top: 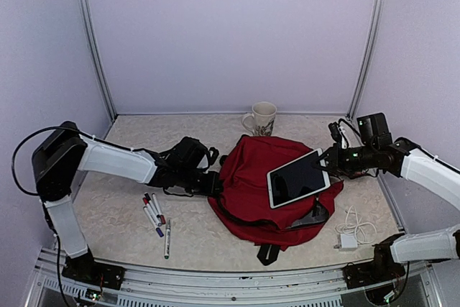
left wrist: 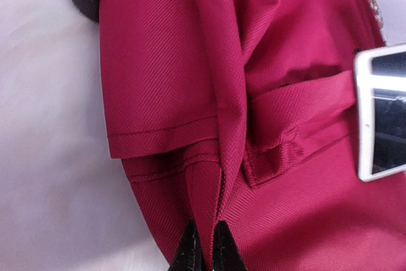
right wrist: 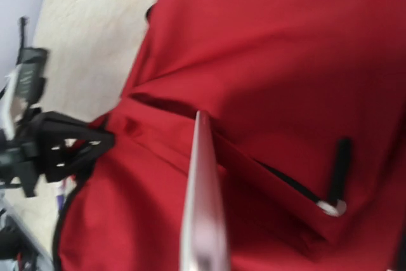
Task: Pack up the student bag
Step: Pick up the largest pocket of the bag from the student bag.
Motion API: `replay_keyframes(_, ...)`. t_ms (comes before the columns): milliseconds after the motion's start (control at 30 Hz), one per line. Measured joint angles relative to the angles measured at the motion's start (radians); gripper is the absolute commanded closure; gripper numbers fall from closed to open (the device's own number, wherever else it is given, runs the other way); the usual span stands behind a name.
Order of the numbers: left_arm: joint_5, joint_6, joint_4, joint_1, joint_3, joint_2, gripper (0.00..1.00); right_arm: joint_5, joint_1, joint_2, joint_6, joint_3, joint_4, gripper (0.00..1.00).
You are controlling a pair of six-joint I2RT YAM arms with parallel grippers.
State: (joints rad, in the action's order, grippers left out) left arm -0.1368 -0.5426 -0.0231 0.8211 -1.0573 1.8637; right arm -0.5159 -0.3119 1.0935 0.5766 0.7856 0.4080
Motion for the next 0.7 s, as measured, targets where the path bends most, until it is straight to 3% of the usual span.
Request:
replay_keyframes(167, 0.055, -0.129, 0.064, 0.0, 0.306, -0.308, 1.0, -0.052, -0.028, 0.057, 0.011, -0.008, -0.063, 1.0)
replay_keyframes(200, 0.075, -0.163, 0.067, 0.012, 0.365, -0.367, 0.96, -0.058, -0.039, 0.074, 0.014, -0.008, -0.08, 1.0)
replay_keyframes(233, 0.09, -0.18, 0.065, 0.022, 0.398, -0.401, 0.84, -0.064, -0.052, 0.094, 0.018, -0.008, -0.101, 1.0)
replay_keyframes(300, 0.14, -0.215, 0.044, 0.072, 0.455, -0.46, 0.46, -0.072, -0.071, 0.132, 0.024, -0.006, -0.14, 1.0)
replay_keyframes(333, 0.159, -0.228, 0.028, 0.104, 0.468, -0.477, 0.32, -0.077, -0.077, 0.152, 0.028, -0.005, -0.161, 1.0)
replay_keyframes(400, 0.198, -0.241, -0.016, 0.174, 0.471, -0.499, 0.15, -0.089, -0.082, 0.199, 0.038, 0.007, -0.202, 1.0)
replay_keyframes(500, 0.304, -0.238, -0.134, 0.296, 0.429, -0.543, 0.1, -0.111, -0.084, 0.279, 0.048, 0.043, -0.246, 1.0)
replay_keyframes(700, 0.479, -0.09, -0.256, 0.487, 0.22, -0.608, 0.15, -0.1, -0.092, 0.304, 0.034, 0.082, -0.24, 1.0)
